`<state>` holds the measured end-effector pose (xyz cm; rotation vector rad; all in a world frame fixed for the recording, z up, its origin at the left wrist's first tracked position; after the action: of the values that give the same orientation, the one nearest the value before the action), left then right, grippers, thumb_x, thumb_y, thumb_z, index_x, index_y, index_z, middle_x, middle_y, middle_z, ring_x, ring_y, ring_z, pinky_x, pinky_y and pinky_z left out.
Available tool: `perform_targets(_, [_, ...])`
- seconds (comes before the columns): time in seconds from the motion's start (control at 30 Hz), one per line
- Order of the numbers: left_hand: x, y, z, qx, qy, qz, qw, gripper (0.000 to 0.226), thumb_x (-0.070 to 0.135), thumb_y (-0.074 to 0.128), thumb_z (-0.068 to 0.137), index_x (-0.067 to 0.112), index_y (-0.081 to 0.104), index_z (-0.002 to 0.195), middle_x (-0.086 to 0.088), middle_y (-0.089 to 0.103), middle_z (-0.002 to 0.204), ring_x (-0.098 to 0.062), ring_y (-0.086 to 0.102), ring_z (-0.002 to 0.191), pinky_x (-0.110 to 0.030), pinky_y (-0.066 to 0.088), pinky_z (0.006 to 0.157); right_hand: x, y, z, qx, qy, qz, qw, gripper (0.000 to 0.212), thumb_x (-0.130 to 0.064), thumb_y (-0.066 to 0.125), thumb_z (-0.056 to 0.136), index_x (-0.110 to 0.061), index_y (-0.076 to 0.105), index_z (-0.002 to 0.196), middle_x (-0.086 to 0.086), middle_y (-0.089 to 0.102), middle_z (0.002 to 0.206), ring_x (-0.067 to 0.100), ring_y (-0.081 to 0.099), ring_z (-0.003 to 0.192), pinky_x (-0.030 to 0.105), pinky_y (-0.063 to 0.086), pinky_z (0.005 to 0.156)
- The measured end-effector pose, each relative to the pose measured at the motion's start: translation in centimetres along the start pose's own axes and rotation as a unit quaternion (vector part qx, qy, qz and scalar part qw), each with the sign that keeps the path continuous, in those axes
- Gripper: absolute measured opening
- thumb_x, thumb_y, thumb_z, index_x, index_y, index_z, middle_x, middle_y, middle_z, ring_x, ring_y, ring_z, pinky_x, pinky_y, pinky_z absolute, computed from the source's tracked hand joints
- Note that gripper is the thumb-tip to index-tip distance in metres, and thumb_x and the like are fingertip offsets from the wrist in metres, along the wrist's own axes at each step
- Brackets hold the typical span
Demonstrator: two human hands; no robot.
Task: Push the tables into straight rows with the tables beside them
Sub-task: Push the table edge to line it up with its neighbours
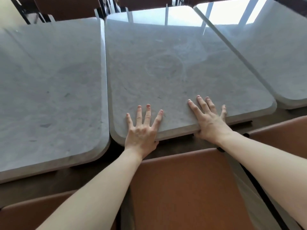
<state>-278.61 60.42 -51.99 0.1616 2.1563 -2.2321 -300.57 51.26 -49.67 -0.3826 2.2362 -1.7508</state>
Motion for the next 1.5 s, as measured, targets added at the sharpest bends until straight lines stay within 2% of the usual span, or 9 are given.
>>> perform_targets(0.2, [0.0,-0.1,0.1,0.007,0.004,0.013,1.000,0.108,0.044,0.076,0.081,0.023,0.008,0.162,-0.024,0.015,0.166,-0.053,0.019,0.149,-0.078,0.022,0.110,0.1,0.4,0.2,0.020,-0.006,-0.013,1.000,0.127,-0.030,0.085,0.076,-0.038,-0.012,0.158,-0.002,-0.014,0.168,0.028,-0.013,0.156,0.074,0.004,0.115])
perform_targets(0.33, [0.3,-0.1,-0.1,0.017,0.010,0.016,1.000,0.099,0.039,0.068,0.090,0.024,0.003,0.162,-0.023,0.010,0.167,-0.053,0.015,0.150,-0.077,0.020,0.112,0.3,1.5,-0.2,0.073,-0.030,-0.044,0.996,0.119,-0.034,0.084,0.075,-0.024,0.002,0.160,0.005,0.002,0.170,0.033,-0.001,0.157,0.076,0.009,0.114])
perform_targets(0.43, [0.1,-0.1,0.0,0.023,0.008,0.014,1.000,0.096,0.031,0.067,0.090,0.024,0.005,0.162,-0.024,0.011,0.167,-0.054,0.015,0.150,-0.077,0.020,0.111,0.1,1.5,0.0,0.075,-0.033,-0.052,0.995,0.116,-0.036,0.082,0.077,-0.017,0.005,0.161,0.005,0.003,0.171,0.034,0.000,0.157,0.075,0.008,0.114])
perform_targets(0.63, [0.2,0.1,-0.1,0.025,0.007,0.022,0.999,0.093,0.020,0.063,0.088,0.022,0.008,0.162,-0.025,0.013,0.166,-0.053,0.016,0.150,-0.077,0.022,0.112,0.3,1.9,0.1,0.081,-0.027,-0.092,0.992,0.105,-0.016,0.072,0.085,-0.011,0.001,0.162,0.011,0.001,0.171,0.040,-0.001,0.156,0.075,0.012,0.114])
perform_targets(0.77, [0.2,0.2,-0.1,0.040,0.002,0.015,0.999,0.093,0.024,0.064,0.086,0.022,0.011,0.162,-0.024,0.015,0.166,-0.052,0.017,0.150,-0.077,0.023,0.112,0.8,2.9,0.1,0.133,-0.062,-0.146,0.978,0.113,-0.017,0.089,0.063,-0.005,0.023,0.154,0.025,0.032,0.160,0.055,0.028,0.145,0.081,0.028,0.101])
perform_targets(0.87, [0.0,0.5,-0.1,0.033,0.000,0.020,0.999,0.100,0.034,0.071,0.081,0.023,0.014,0.162,-0.023,0.018,0.166,-0.051,0.018,0.150,-0.076,0.022,0.111,1.0,3.2,0.4,0.133,-0.075,-0.150,0.977,0.122,-0.022,0.097,0.050,-0.005,0.028,0.150,0.026,0.039,0.156,0.057,0.037,0.140,0.081,0.032,0.097])
perform_targets(1.0, [0.3,0.2,0.1,0.022,-0.010,0.027,0.999,0.110,0.041,0.079,0.073,0.022,0.017,0.162,-0.023,0.023,0.164,-0.050,0.023,0.149,-0.075,0.025,0.109,0.8,2.8,0.3,0.138,-0.071,-0.181,0.971,0.098,0.008,0.075,0.071,-0.003,0.024,0.153,0.026,0.037,0.158,0.059,0.037,0.138,0.082,0.035,0.096])
perform_targets(1.17, [1.3,-1.6,0.2,-0.068,-0.037,0.053,0.996,0.105,0.024,0.067,0.090,0.021,-0.011,0.161,-0.024,-0.001,0.167,-0.052,0.008,0.152,-0.071,0.024,0.113,0.3,2.1,-0.4,0.101,-0.072,-0.193,0.973,0.097,-0.003,0.065,0.089,-0.009,0.001,0.162,0.023,0.013,0.167,0.056,0.020,0.148,0.078,0.029,0.106])
perform_targets(1.5, [3.4,-2.5,-0.4,-0.081,-0.120,0.060,0.988,0.102,-0.003,0.061,0.090,0.018,-0.009,0.161,-0.021,0.000,0.168,-0.052,0.010,0.152,-0.069,0.026,0.115,-0.4,2.0,-0.8,0.088,-0.045,-0.171,0.980,0.095,-0.004,0.064,0.093,-0.014,0.000,0.162,0.018,0.011,0.169,0.054,0.018,0.149,0.077,0.027,0.107])
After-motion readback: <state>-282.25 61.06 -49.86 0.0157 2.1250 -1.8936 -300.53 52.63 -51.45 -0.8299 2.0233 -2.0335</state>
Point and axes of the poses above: each hand's wrist, its own z-axis towards the middle knuckle, its own y-axis out of the palm, x = y × z, the point moved 3 cm from there along z, towards the middle knuckle
